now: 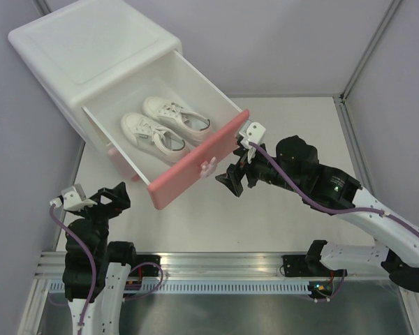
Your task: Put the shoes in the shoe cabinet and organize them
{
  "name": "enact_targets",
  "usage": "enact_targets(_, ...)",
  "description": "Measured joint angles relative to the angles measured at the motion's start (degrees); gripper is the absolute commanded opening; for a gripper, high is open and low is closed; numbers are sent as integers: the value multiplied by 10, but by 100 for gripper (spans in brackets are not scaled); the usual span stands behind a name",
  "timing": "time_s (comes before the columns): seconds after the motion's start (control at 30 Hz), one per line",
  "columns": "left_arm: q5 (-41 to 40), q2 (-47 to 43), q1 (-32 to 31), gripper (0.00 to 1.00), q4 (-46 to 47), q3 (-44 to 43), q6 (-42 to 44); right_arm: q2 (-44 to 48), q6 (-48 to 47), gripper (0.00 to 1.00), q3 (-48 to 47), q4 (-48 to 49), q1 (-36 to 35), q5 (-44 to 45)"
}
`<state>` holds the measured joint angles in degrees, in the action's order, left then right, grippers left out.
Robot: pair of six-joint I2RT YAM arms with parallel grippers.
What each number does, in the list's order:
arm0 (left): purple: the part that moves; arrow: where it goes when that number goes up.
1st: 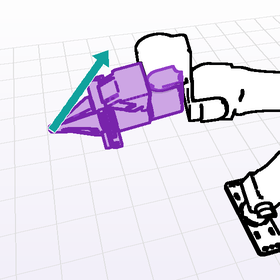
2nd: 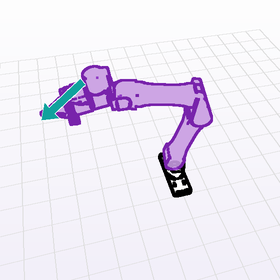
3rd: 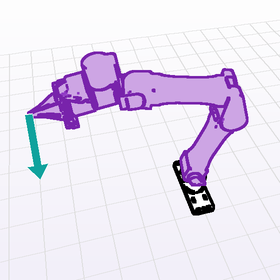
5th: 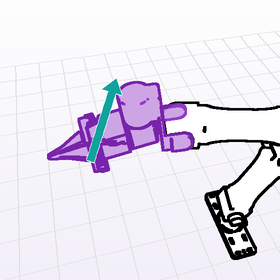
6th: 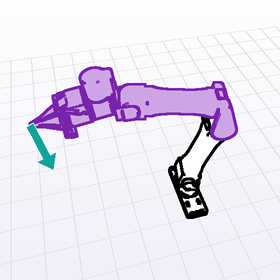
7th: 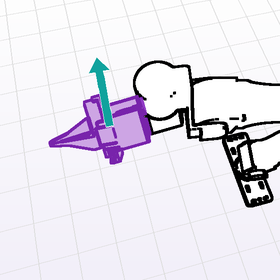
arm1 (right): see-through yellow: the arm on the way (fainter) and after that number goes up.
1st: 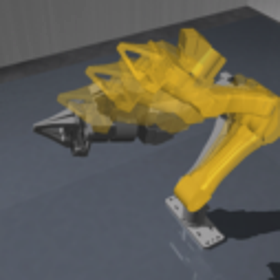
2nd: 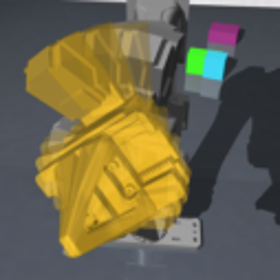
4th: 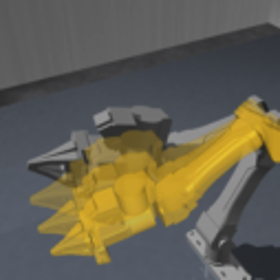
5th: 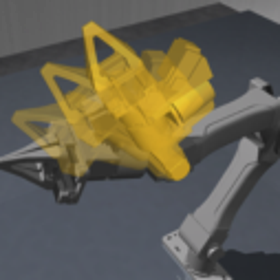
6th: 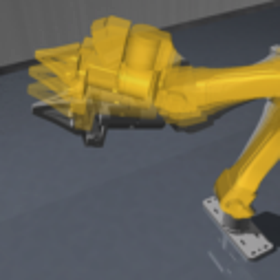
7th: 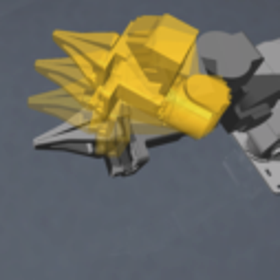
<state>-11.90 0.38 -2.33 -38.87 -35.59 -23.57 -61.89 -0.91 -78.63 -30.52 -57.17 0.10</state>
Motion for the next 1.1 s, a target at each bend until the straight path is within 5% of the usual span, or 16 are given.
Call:
enact_targets(0.3, 0, 0, 0, 94, 0, 0, 0, 50, 54, 92, 144, 86, -13, -2)
enact_targets(1.1, 0, 0, 7, 94, 0, 0, 0, -9, 85, 79, 142, 203, -57, 51)
